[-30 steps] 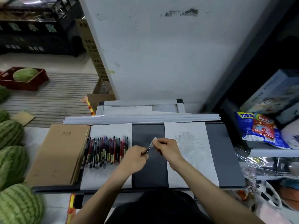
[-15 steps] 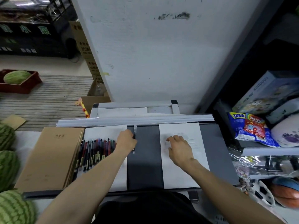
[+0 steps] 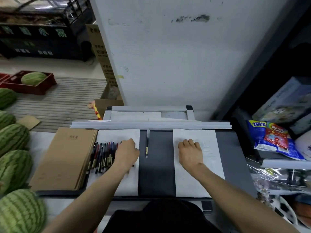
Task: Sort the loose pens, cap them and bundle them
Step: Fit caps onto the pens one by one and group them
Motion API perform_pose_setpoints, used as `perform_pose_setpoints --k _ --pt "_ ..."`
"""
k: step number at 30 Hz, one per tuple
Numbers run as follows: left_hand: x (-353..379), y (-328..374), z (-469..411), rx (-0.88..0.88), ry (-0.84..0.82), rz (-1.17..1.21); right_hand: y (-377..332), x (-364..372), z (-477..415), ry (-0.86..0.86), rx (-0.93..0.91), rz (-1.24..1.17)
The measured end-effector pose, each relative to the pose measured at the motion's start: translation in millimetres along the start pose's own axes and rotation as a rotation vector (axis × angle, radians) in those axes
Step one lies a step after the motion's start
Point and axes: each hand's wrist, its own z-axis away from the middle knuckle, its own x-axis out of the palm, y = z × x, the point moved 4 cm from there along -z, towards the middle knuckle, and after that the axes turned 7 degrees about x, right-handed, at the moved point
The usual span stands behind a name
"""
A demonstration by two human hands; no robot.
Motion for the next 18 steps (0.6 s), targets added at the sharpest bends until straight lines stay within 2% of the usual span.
perform_pose_setpoints --k 7,11,16,18 --pt "11 -9 11 -0.019 -0.051 -0.101 2 -4 0 0.010 -0.025 0.032" --pt "11 -5 11 -0.030 -0.066 -0.104 3 -6 2 0.063 -0.029 -0.035" --pt "12 -1 10 -0.004 -0.091 -0.155 -2 -14 12 0.184 -0.044 -0.324" --pt "12 0 11 0.009 -0.111 -0.190 -7 -19 18 0.164 0.002 -0.510"
